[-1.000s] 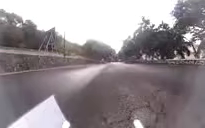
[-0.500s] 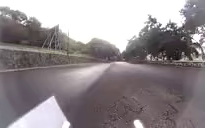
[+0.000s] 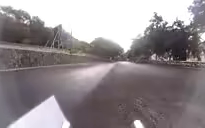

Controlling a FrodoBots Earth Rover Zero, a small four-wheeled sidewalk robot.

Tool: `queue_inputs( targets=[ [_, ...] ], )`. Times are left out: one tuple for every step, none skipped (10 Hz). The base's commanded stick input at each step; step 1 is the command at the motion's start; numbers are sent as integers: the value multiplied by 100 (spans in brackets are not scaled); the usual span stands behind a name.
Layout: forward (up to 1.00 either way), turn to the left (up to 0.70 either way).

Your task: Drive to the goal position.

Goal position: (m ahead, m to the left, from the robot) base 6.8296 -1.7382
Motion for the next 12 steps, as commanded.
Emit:
queue_inputs(
  targets=[
    [100, 0],
    [100, 0],
    [100, 0],
    [100, 0],
    [100, 0],
    [100, 0],
    [100, 0],
    [100, 0],
    [100, -1],
    [100, -4],
    [100, -32],
    [100, -40]
  ],
)
